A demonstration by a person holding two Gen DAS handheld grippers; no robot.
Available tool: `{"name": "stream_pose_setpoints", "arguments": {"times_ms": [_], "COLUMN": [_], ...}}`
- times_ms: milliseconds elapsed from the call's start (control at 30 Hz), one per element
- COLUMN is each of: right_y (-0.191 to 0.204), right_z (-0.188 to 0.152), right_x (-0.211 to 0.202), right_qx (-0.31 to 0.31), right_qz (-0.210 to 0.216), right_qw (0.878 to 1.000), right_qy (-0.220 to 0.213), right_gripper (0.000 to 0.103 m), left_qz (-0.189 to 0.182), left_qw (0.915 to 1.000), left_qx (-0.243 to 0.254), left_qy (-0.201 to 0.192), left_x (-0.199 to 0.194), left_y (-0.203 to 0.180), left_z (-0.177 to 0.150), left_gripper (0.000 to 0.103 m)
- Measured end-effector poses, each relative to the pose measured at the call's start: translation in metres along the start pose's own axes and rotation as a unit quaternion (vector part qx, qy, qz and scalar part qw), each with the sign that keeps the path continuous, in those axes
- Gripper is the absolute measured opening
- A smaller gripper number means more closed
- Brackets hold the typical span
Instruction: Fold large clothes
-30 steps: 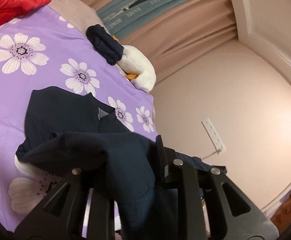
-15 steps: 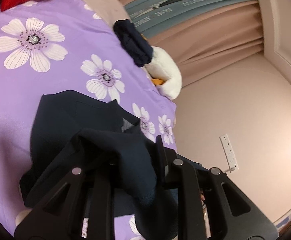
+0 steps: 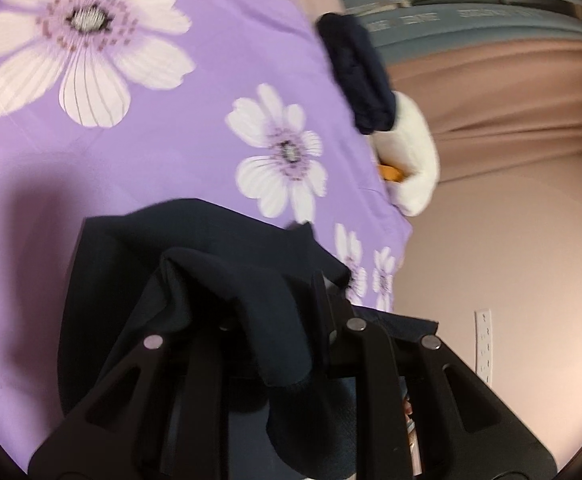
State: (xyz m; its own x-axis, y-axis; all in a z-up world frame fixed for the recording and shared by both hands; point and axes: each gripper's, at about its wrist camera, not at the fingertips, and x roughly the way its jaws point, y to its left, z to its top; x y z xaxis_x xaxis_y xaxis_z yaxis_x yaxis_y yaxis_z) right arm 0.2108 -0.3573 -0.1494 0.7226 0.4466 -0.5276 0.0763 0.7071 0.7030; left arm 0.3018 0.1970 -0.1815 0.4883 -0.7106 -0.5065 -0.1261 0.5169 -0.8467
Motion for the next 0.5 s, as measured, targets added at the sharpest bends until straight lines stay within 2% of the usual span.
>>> {"name": "stream_pose_setpoints", "arguments": {"times_ms": [233,367,400,433,467,500], "right_y": [-0.041,-0.051,-0.052,-0.055,-0.057,-0.061], "right_z": [0.006,0.011,0.014,0.016,0.019,0.023], "right_x": [0.058,0.067,0.068,0.069,0.069,0.070], "right_qx": [0.058,0.079,0.087,0.100,0.113,0.139], "right_qz": [-0.068,-0.064,-0.061,-0.056,-0.051,-0.037], "right_qw": [0.994,0.991,0.991,0.989,0.988,0.985], "right_qy": [0.066,0.083,0.086,0.089,0.091,0.091], "right_gripper": [0.012,0.018,0.021,0.025,0.029,0.038], "left_qz": [0.041,0.050,0.050,0.043,0.024,0.005], "left_qw": [0.9949,0.9934,0.9931,0.9926,0.9919,0.9904], "left_qx": [-0.090,-0.102,-0.104,-0.112,-0.124,-0.138], "left_qy": [0.016,0.020,0.021,0.020,0.017,0.012], "left_x": [0.040,0.051,0.053,0.055,0.055,0.055], "left_y": [0.048,0.054,0.054,0.054,0.054,0.055], "left_z": [0.025,0.033,0.035,0.037,0.040,0.043], "left_gripper": [0.018,0.021,0.024,0.036,0.044,0.058]}}
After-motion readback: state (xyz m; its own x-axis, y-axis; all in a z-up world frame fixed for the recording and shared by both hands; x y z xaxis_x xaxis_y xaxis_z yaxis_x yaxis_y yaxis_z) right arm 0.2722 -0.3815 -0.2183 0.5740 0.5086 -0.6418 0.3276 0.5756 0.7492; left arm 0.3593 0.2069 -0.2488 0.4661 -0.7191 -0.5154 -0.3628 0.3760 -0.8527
